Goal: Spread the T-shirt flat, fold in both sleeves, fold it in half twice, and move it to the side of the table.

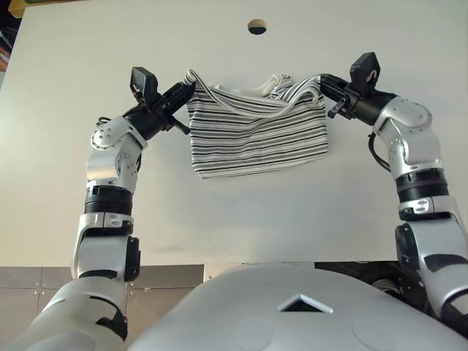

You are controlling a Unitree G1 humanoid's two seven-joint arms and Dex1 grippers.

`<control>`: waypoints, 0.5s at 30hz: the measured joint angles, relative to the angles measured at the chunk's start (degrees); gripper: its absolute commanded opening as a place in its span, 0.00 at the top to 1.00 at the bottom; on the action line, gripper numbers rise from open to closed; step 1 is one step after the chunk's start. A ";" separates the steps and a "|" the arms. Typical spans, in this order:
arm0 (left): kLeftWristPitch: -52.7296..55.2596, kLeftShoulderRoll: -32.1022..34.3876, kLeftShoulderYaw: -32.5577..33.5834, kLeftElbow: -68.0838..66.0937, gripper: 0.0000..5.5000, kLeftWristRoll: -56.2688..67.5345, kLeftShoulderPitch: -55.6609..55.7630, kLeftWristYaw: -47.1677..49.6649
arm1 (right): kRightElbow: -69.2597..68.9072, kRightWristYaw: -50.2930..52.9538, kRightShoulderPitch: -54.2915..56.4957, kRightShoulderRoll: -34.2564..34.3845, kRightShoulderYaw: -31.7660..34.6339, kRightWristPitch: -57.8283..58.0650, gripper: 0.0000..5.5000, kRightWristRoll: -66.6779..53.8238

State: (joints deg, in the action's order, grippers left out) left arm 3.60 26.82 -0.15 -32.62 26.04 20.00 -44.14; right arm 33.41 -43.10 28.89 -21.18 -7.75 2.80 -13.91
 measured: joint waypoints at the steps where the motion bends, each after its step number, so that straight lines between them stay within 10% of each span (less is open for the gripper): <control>1: -0.06 -0.16 0.38 -1.53 0.98 -0.58 1.00 0.01 | 2.38 0.27 0.94 0.63 0.06 -0.43 0.98 0.56; 15: 0.99 -2.95 5.77 -20.35 0.89 -7.41 9.24 5.58 | 29.68 9.04 14.07 7.91 8.55 -2.32 0.80 2.76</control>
State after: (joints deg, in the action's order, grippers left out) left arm 4.59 23.86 5.62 -52.97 18.63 29.25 -38.57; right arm 63.10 -34.06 42.97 -13.27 0.80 0.48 -11.14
